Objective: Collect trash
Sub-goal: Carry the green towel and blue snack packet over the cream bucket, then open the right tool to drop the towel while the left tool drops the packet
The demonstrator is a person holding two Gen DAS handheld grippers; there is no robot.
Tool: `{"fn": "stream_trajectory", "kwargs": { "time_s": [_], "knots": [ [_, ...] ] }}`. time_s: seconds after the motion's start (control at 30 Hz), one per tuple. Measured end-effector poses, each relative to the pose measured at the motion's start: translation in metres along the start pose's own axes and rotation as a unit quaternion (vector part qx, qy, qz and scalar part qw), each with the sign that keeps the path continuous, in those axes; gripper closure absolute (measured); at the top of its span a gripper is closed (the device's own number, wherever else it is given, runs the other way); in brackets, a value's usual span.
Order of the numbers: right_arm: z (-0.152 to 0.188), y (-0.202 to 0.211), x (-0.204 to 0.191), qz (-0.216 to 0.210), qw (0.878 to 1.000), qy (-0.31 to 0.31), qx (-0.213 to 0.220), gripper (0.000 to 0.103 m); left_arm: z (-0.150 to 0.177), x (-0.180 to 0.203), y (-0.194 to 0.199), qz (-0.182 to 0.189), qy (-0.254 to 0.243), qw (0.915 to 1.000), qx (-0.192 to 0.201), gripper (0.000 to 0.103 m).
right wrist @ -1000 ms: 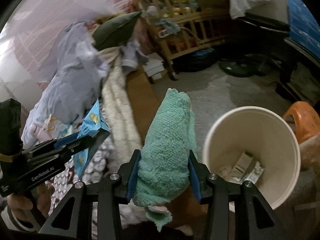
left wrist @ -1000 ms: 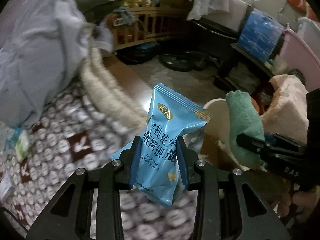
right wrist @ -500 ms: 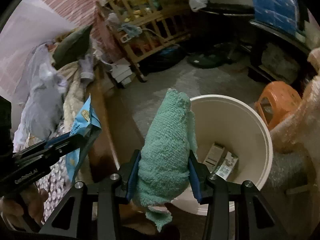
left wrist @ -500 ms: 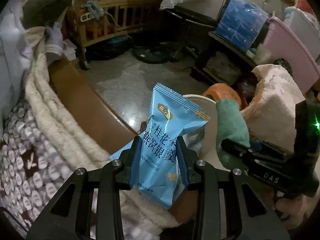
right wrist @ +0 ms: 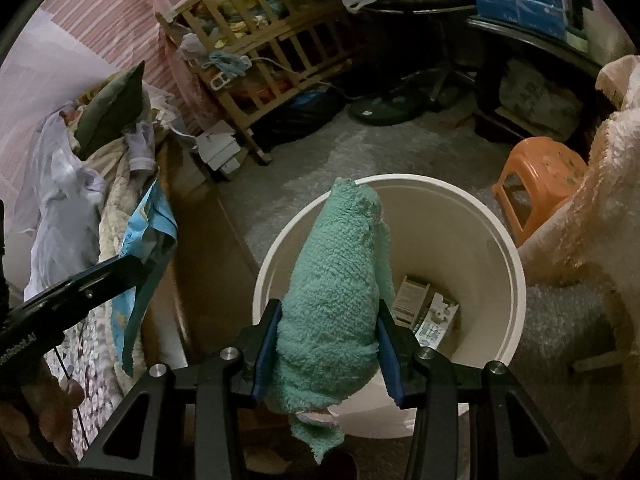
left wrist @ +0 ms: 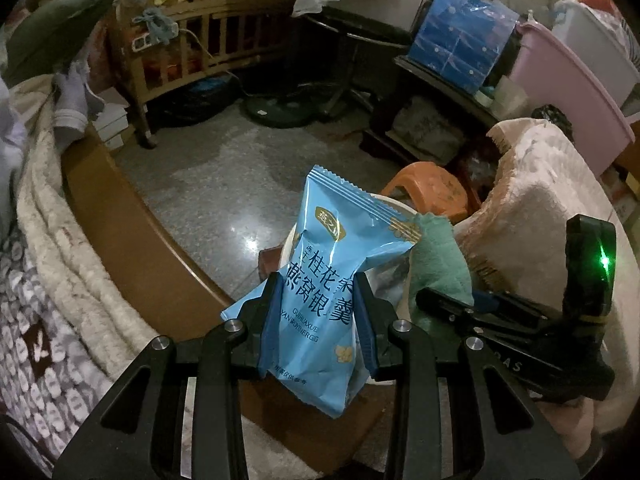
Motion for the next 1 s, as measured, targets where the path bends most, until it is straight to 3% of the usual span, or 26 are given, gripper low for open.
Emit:
{"fn": "stream_trajectory", "kwargs": {
  "time_s": [0.17, 0.33, 0.43, 0.6, 0.73, 1.0],
  "knots": [
    [0.001, -0.002, 0.007, 0.006, 1.0, -0.007, -0.002, 0.06, -0.002, 0.002, -0.013, 0.019, 0.009, 0.9997, -0.01, 0.069],
    [0.001, -0.006, 0.012, 0.016, 1.0, -0.009, -0.003, 0.06, -0.002, -0.003, -0.024, 0.064, 0.047, 0.9967, -0.017, 0.055],
    [0.001, -0.009, 0.007, 0.033, 0.999, 0.005, -0.001, 0.055, -0.002, -0.004, -0.026, 0.067, 0.051, 0.9963, -0.016, 0.044],
    [0.002, -0.017, 0.004, 0.038, 0.999, 0.007, -0.009, 0.054, 0.002, -0.008, -0.022, 0.07, 0.048, 0.9963, -0.019, 0.042],
    [0.006, -0.021, 0.001, 0.031, 0.999, 0.006, -0.02, 0.053, 0.007, -0.015, -0.013, 0.054, 0.053, 0.997, -0.017, 0.042],
    [0.011, -0.022, -0.025, 0.019, 0.999, 0.026, -0.027, 0.053, 0.025, -0.053, 0.016, -0.018, 0.073, 0.9971, 0.006, 0.042]
  ]
}}
Point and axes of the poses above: each gripper's, at about its wrist camera, not at the fingertips, and y roughly against the way its jaws point, x to its right, z to its underside, the point moved 1 cm from there along -y, roughly the way its jaws point, and after that the axes turned 1 degree about -z, right-handed, at the moved point
